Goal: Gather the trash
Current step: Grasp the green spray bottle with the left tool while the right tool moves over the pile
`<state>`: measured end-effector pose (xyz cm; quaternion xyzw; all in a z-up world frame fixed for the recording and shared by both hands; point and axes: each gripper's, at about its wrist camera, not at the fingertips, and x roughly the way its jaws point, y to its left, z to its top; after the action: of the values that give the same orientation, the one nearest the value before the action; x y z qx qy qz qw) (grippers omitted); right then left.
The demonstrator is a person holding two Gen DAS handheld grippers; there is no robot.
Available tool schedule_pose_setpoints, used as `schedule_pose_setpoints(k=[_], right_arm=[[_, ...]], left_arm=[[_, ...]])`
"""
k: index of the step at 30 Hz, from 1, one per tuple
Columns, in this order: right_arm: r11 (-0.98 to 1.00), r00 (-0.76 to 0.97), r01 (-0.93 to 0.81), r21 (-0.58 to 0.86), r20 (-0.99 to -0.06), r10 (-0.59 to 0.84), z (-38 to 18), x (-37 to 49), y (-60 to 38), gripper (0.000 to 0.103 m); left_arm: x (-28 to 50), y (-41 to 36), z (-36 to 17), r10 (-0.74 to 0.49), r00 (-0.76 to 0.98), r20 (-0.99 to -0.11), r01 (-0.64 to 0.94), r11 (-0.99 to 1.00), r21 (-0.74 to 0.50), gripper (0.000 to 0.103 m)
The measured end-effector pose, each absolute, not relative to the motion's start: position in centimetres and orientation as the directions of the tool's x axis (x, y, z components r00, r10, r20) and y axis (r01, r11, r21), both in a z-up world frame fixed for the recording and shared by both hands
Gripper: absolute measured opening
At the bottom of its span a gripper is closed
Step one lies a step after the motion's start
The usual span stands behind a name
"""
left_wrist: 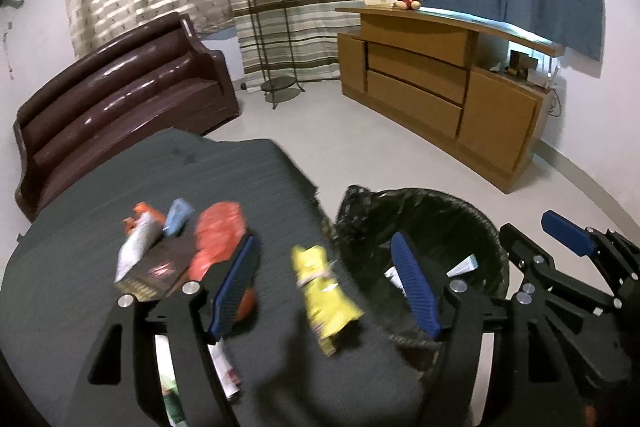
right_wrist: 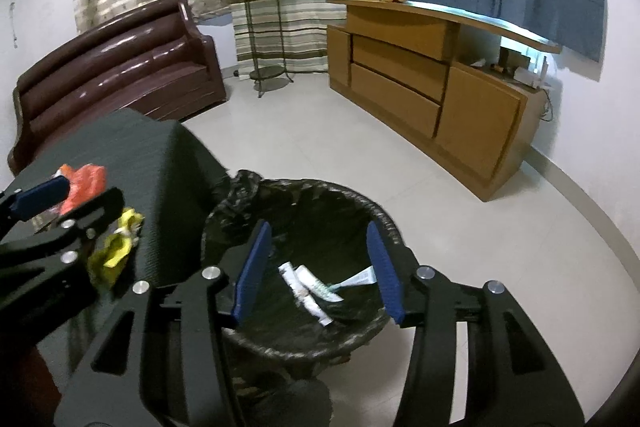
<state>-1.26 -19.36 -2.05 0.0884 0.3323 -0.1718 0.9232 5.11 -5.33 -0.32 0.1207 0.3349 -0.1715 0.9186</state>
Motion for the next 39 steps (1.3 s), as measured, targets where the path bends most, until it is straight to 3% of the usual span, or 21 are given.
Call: schedule_pose_setpoints(k=[20, 39], right_arm=[[0.976, 0.749, 0.219, 0.017, -0.644, -0.157, -1.1, -2.6, -10.7, 0.049], [0.986, 0.751, 0.167, 0.021, -0.651, -0.113, -1.2, -2.1, -8.7, 0.049]], left_arm=[[3.1, 8.2, -0.7, -0.034, 0.739, -0.673, 0.154, 0.981, 0.119, 0.07], [2.7, 10.2, -3.8, -0.013, 0.689, -0.724, 0.132, 0.985, 0.108, 0.072]])
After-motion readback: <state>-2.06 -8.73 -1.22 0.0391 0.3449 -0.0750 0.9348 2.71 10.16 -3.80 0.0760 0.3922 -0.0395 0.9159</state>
